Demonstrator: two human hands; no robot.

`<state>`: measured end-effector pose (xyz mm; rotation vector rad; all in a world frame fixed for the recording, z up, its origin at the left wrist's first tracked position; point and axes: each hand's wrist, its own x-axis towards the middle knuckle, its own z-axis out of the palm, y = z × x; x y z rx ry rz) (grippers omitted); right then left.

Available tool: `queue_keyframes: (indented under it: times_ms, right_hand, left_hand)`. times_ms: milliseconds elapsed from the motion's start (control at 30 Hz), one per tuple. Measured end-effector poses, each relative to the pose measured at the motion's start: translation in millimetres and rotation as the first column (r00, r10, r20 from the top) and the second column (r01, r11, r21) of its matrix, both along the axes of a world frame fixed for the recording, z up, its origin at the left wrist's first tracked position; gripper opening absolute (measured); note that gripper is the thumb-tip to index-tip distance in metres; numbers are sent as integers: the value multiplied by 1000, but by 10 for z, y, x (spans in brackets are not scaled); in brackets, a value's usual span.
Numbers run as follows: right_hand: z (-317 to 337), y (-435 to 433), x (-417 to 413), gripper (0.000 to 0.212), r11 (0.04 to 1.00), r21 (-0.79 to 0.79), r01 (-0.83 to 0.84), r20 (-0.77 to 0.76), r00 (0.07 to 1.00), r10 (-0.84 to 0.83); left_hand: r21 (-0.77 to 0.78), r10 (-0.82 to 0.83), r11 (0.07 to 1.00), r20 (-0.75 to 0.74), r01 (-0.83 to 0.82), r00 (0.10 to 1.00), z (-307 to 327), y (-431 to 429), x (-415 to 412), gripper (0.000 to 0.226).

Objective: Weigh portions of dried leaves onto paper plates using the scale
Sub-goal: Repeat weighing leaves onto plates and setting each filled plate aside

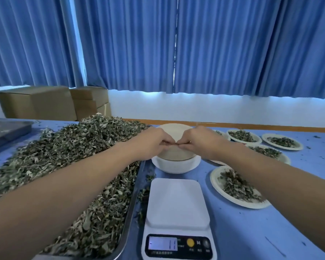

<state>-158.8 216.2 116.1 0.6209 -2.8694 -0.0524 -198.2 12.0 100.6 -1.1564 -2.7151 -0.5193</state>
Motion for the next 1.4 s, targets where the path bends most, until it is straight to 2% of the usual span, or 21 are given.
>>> queue_keyframes:
  times_ms: [167,300,367,500,633,767,867,967,1100,1233,1333,1400]
  right_hand:
    - [23,15,-44,30,979,186,-81,-28,996,87]
    - [6,-1,-53,26,914,388,-116,-98,981,166]
    - [15,4,-39,31,887,444,-124,-134,970,203]
    - [52,74,-9,37,873,466,-144,-224,936,273]
    - [68,124,-19,44,866,483,-133,-280,913,296]
    - [13,114,-2,38,860,495,-121,-284,913,291]
    - [2,100,-2,32,866,487,-114,-286,916,282]
    - [2,59,9,23,872,478,-107,-298,914,276]
    - [24,14,0,22,940,340,-14,-310,942,126]
    - [80,-18,78,26,983,181,34,-318,948,26]
    - [128,-10,278,27,996,94,3,-373,927,32]
    - [100,4,498,25,994,17,-110,-470,876,105]
  left_hand:
    - [33,-53,998,-101,56,993,-32,-2,-80,20]
    - [25,-91,995,-151,96,984,-16,-17,-108,19]
    - [37,-102,993,-166,109,981,2,-29,-103,19]
    - [44,-120,990,-203,131,972,55,-46,-57,24]
    - [-23,-83,997,-242,80,967,120,-42,-21,29]
    - [-72,-118,992,-280,102,953,144,-34,44,28]
    - [-238,-92,971,-372,1,924,117,-11,65,29]
    - [-273,-100,962,-423,-22,900,107,4,82,27]
    - [-186,-80,982,-494,-15,866,131,27,66,17]
    - [-132,-34,990,-543,-46,839,175,-1,17,21]
    - [0,-96,993,-593,119,799,192,-96,98,23]
    - [143,-97,959,-642,243,760,146,-179,278,28]
